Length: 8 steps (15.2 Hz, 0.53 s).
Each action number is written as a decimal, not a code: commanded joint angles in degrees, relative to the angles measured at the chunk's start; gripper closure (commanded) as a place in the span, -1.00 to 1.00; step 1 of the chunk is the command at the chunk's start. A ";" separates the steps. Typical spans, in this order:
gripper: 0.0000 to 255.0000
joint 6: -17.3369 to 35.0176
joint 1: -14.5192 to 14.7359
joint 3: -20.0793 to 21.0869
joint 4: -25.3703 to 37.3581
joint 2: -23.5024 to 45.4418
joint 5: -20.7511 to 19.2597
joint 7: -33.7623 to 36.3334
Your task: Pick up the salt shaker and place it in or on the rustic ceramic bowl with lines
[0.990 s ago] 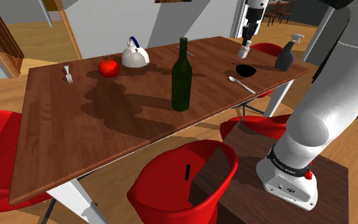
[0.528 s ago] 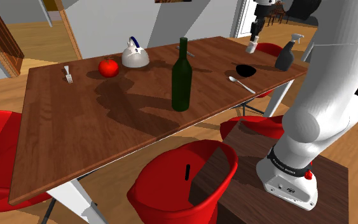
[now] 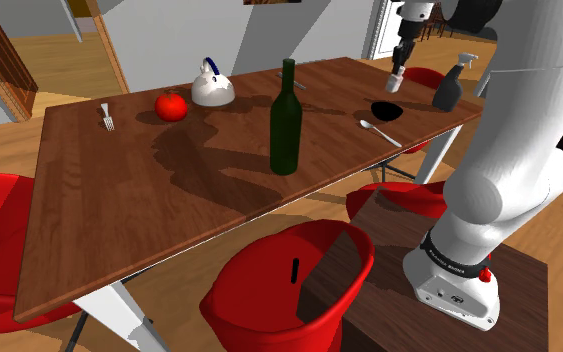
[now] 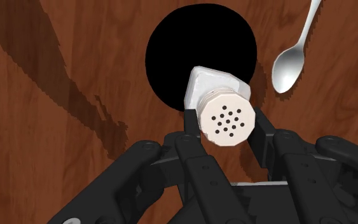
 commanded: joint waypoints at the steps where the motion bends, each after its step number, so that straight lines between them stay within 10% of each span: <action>1: 1.00 1.44 0.03 0.09 -1.16 0.30 0.20 -0.15; 8: 1.00 6.43 0.22 0.44 -5.46 1.16 0.87 -0.66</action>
